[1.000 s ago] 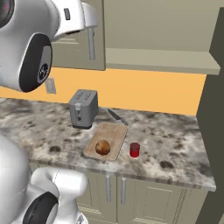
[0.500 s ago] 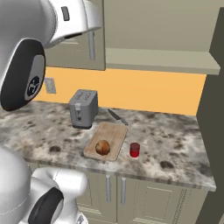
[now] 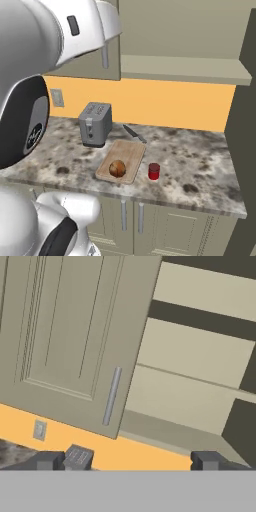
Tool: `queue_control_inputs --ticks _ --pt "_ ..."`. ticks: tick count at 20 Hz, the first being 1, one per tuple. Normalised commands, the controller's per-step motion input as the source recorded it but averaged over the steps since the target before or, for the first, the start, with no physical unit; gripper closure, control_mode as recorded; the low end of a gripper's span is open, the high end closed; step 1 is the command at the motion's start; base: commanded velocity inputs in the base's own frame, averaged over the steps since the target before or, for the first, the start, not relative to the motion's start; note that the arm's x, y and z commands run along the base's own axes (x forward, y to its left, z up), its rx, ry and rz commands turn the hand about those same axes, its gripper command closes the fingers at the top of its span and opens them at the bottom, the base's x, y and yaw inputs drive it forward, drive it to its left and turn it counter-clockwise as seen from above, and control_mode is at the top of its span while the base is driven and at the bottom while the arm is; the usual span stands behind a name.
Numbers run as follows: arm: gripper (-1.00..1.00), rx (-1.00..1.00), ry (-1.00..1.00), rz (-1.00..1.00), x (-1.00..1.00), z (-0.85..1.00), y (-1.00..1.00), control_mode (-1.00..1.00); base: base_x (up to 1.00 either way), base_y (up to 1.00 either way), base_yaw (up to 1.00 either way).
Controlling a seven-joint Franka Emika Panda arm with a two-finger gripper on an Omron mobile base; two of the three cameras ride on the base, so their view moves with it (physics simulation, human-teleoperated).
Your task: Pick the bread, place it on the cutting board, pick the jam, place it on the counter, and close the cabinet.
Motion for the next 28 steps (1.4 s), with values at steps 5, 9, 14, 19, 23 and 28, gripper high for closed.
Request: queue_control_inputs --ticks 5,9,14,19,23,28 --pt "-1.00 0.00 -0.07 0.00 -0.47 0.00 -0.29 -1.00 0.00 0.00 0.00" --pt "-1.00 0.00 -0.07 0.00 -0.40 -0.03 -0.26 -1.00 0.00 0.00 0.00" --pt "-1.00 0.00 -0.07 0.00 -0.29 -0.02 -0.25 -1.00 0.00 0.00 0.00" --pt "-1.00 0.00 -0.07 0.00 -0.26 -0.02 -0.23 -1.00 0.00 0.00 0.00" --pt "-1.00 0.00 -0.04 0.00 -0.28 0.00 -0.26 -1.00 0.00 0.00 0.00" --pt "-1.00 0.00 -0.05 -0.03 -0.09 -0.05 -0.25 -1.00 0.00 0.00 0.00"
